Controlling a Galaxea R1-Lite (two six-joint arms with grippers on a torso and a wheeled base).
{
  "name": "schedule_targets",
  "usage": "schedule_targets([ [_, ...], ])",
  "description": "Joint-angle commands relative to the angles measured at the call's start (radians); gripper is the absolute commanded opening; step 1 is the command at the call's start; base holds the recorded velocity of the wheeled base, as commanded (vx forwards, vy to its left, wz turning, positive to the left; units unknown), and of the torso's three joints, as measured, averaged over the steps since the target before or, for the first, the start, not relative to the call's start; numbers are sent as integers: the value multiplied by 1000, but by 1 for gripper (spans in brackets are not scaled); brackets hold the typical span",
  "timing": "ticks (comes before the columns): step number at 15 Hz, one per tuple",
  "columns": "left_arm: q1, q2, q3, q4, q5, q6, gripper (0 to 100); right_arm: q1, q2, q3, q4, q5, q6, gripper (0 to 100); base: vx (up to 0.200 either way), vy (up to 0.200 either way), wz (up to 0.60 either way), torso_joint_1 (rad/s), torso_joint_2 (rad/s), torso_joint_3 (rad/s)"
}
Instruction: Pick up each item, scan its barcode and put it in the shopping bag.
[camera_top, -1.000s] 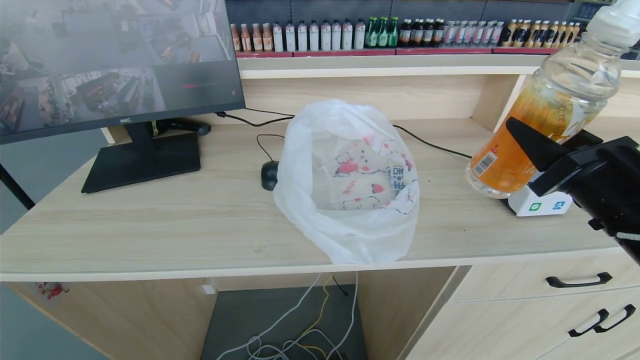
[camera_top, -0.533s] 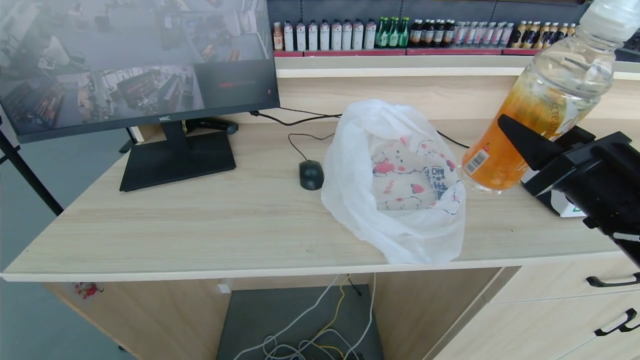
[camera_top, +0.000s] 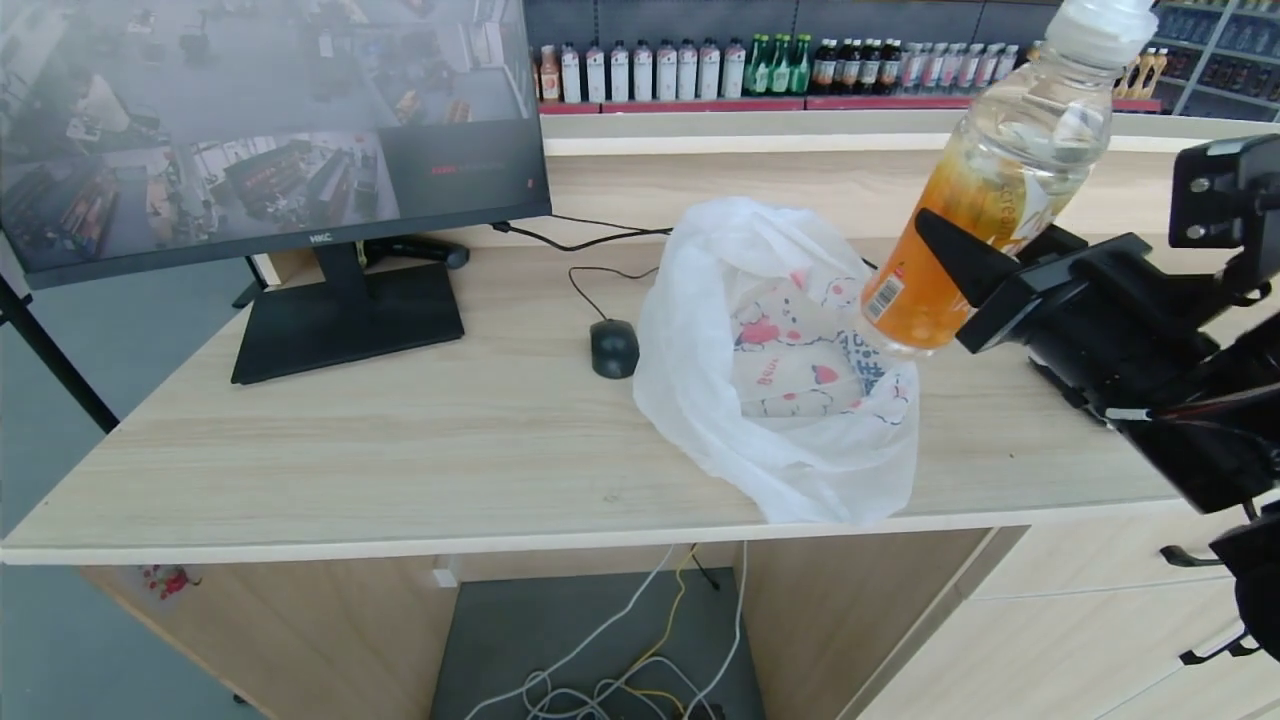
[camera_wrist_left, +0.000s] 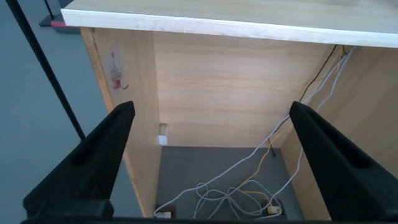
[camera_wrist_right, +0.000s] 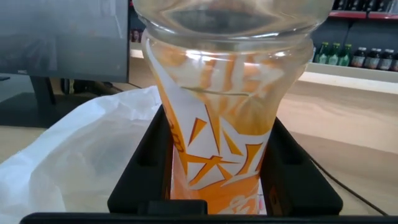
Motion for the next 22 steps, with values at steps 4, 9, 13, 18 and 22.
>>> schedule_targets([
  [4, 0, 0, 0, 0, 0, 0, 100, 48, 200, -189, 2, -6, 3, 0, 0, 0, 0, 0, 0, 0],
  [9, 0, 0, 0, 0, 0, 2, 100, 63, 293, -282, 4, -1, 0, 0, 0, 0, 0, 0, 0, 0],
  [13, 0, 0, 0, 0, 0, 2, 100, 91, 356, -305, 6, -1, -3, 0, 0, 0, 0, 0, 0, 0],
  [18, 0, 0, 0, 0, 0, 2, 100, 124, 384, -311, 7, -9, -6, 0, 0, 0, 0, 0, 0, 0],
  [22, 0, 0, 0, 0, 0, 2, 100, 156, 397, -308, 7, -10, -8, 0, 0, 0, 0, 0, 0, 0],
])
